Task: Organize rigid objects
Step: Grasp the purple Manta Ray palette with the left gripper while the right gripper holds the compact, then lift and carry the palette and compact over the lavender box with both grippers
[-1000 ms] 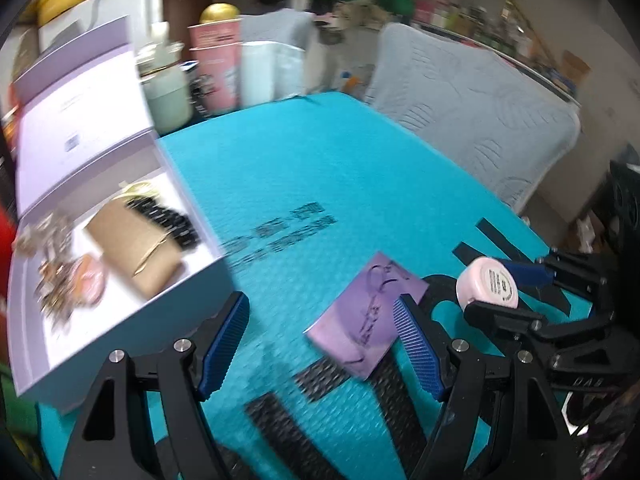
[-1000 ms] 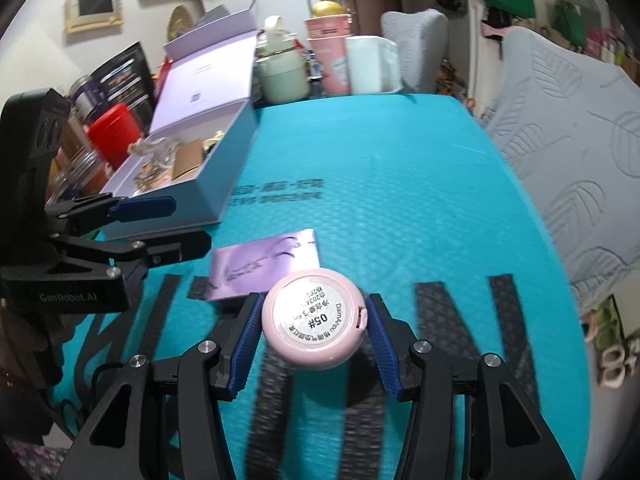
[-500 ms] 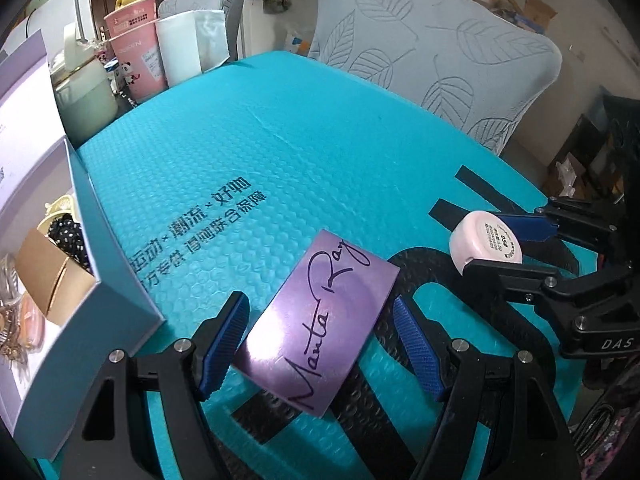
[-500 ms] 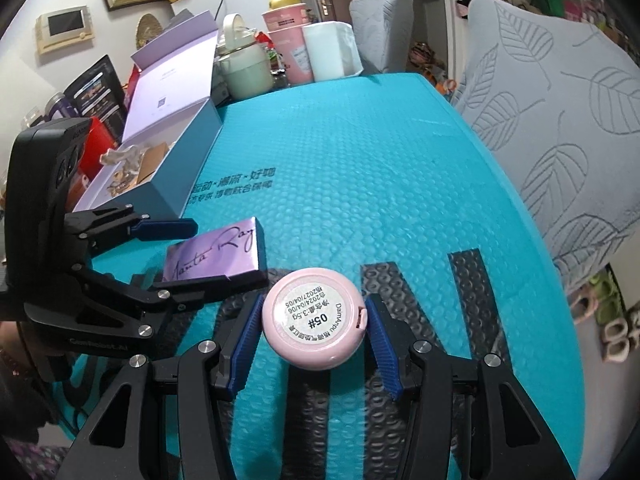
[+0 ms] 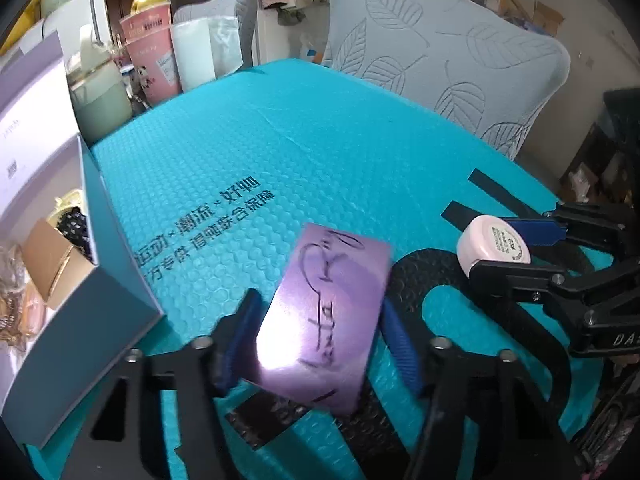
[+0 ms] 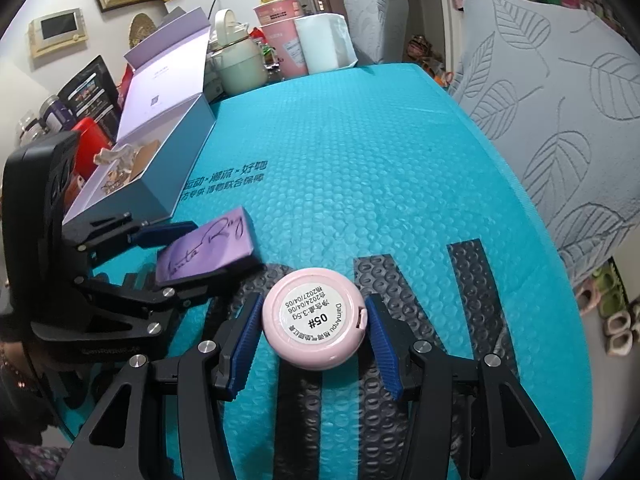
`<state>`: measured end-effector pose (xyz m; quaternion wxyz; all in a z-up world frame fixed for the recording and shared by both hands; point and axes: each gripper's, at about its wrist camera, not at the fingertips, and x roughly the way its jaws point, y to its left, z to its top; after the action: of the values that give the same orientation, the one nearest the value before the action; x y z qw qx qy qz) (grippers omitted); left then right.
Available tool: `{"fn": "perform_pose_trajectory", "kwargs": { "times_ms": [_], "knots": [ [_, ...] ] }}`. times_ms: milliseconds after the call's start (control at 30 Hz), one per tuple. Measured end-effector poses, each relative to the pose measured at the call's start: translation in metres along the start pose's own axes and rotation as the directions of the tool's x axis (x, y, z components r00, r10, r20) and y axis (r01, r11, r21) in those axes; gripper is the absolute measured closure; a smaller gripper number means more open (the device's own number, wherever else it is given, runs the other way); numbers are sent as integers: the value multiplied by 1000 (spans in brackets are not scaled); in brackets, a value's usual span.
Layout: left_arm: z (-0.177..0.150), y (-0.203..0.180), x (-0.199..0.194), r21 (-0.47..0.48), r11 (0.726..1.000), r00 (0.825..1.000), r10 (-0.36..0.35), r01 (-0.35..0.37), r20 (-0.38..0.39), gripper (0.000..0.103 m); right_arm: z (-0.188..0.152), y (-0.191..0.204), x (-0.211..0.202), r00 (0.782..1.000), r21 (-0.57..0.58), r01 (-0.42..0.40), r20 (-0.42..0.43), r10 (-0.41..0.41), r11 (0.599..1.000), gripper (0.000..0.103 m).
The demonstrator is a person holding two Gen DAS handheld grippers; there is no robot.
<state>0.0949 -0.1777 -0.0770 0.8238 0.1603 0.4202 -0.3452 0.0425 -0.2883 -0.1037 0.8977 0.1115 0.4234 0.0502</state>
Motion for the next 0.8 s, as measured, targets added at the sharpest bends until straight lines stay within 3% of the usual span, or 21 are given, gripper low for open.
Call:
{"fn": "perform_pose_trajectory", "kwargs": {
  "times_ms": [400, 800],
  "knots": [
    [-20, 10, -17, -102, 994, 999, 31, -32, -15, 52, -1, 10, -3, 1000, -20, -5, 10, 6, 1000, 52],
    [-52, 31, -49, -216, 973, 996, 85, -85, -9, 52, -4, 49, 0, 998, -114, -55, -4, 55, 992, 52]
  ]
}}
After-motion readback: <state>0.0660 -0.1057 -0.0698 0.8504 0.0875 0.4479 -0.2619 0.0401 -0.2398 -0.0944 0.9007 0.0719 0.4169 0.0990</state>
